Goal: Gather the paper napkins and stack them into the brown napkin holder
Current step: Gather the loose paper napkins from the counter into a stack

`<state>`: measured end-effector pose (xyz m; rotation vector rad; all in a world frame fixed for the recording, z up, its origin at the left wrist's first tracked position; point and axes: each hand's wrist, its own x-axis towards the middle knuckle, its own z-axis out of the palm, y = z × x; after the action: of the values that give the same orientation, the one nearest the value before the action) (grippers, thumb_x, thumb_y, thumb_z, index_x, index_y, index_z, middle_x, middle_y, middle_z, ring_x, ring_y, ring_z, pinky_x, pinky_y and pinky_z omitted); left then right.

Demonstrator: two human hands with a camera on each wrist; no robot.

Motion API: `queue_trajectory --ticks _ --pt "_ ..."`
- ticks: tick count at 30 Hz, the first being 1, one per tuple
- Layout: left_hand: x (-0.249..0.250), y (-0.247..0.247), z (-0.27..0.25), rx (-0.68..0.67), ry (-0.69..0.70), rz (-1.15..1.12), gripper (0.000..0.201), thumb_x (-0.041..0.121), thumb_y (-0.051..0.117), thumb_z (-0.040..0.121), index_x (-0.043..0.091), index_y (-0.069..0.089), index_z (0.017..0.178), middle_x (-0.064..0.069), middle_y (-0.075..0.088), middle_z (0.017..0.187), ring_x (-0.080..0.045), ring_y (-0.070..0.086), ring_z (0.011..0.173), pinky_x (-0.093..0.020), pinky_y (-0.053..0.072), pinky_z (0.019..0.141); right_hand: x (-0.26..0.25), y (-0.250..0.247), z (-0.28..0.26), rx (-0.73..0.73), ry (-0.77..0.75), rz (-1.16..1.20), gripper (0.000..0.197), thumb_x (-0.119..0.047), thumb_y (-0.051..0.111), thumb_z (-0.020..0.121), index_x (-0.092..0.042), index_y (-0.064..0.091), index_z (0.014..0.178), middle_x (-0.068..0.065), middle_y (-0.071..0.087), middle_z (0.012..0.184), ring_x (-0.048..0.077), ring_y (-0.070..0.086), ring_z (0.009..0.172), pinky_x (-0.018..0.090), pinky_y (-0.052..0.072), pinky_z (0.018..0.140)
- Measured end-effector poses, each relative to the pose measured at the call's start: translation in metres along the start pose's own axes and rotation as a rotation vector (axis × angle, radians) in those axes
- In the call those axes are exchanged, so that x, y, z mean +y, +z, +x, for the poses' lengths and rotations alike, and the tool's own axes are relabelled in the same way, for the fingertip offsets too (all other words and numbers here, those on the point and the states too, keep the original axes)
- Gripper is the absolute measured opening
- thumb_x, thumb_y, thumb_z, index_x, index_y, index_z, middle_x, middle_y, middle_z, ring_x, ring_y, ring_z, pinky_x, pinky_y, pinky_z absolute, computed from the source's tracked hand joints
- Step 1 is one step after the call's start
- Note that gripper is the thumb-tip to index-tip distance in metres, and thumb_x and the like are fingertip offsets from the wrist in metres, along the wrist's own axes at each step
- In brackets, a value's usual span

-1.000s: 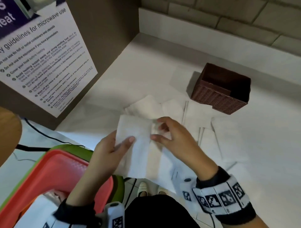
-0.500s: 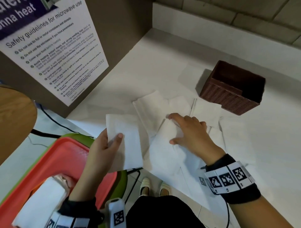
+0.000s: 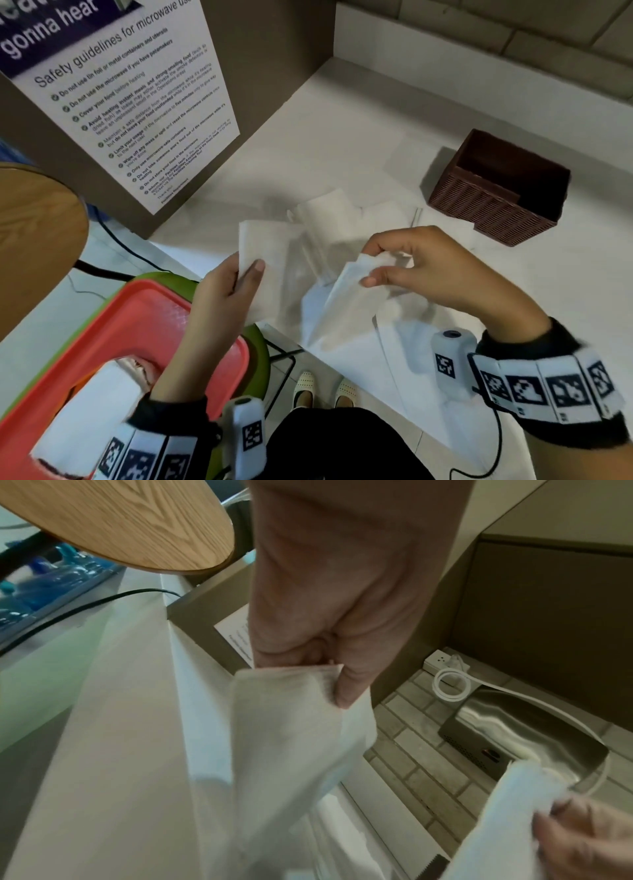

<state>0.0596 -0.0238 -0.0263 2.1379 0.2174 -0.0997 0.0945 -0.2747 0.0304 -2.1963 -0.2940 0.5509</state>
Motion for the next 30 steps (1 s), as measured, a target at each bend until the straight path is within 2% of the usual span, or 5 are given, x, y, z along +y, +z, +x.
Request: queue_trajectory --ticks 7,12,17,23,30 --pt "0.03 0.018 0.004 -0.321 -0.036 -0.129 0.033 0.022 0.046 0.101 0.013 0.068 0.078 0.008 0.068 0.068 -0.009 0.057 0.059 -0.024 0.043 0.059 -0.027 0.02 0.019 0.085 -0.11 0.046 0.015 -0.019 0.073 0.083 -0.006 0.07 0.089 0.0 0.071 0.081 0.006 0.063 0.077 0.016 0.04 0.066" --pt "0.024 0.018 -0.001 -0.351 -0.176 -0.286 0.051 0.052 0.041 0.093 0.012 0.073 0.093 -0.007 0.076 0.086 -0.02 0.067 0.08 -0.035 0.05 0.075 -0.016 0.039 0.022 0.15 -0.066 -0.027 0.018 -0.026 0.069 0.086 -0.009 0.068 0.091 -0.002 0.067 0.079 0.003 0.056 0.068 0.01 0.036 0.061" --pt "0.023 0.021 -0.012 -0.411 -0.19 -0.342 0.051 0.063 0.035 0.089 0.027 0.071 0.093 0.019 0.077 0.084 0.009 0.07 0.078 -0.009 0.049 0.068 -0.013 0.053 0.024 0.187 -0.032 -0.055 0.015 -0.026 0.068 0.088 -0.012 0.068 0.095 -0.021 0.058 0.073 -0.007 0.055 0.07 0.007 0.037 0.064" --pt "0.003 0.02 -0.013 -0.197 -0.139 -0.242 0.046 0.043 0.062 0.078 0.018 0.062 0.117 -0.004 0.074 0.1 -0.025 0.072 0.091 -0.043 0.059 0.074 -0.014 0.043 0.072 0.074 -0.038 -0.335 0.041 -0.03 0.054 0.095 -0.023 0.049 0.135 0.006 0.058 0.13 0.028 0.054 0.118 0.04 0.042 0.098" --pt "-0.023 -0.013 -0.024 -0.046 -0.267 -0.353 0.018 0.024 0.061 0.093 0.014 0.064 0.108 -0.003 0.071 0.084 -0.013 0.067 0.067 -0.017 0.047 0.048 0.008 0.032 0.152 -0.203 -0.061 -0.93 0.083 -0.013 0.078 0.071 -0.027 0.035 0.141 0.004 0.047 0.137 0.033 0.032 0.13 0.051 0.022 0.105"
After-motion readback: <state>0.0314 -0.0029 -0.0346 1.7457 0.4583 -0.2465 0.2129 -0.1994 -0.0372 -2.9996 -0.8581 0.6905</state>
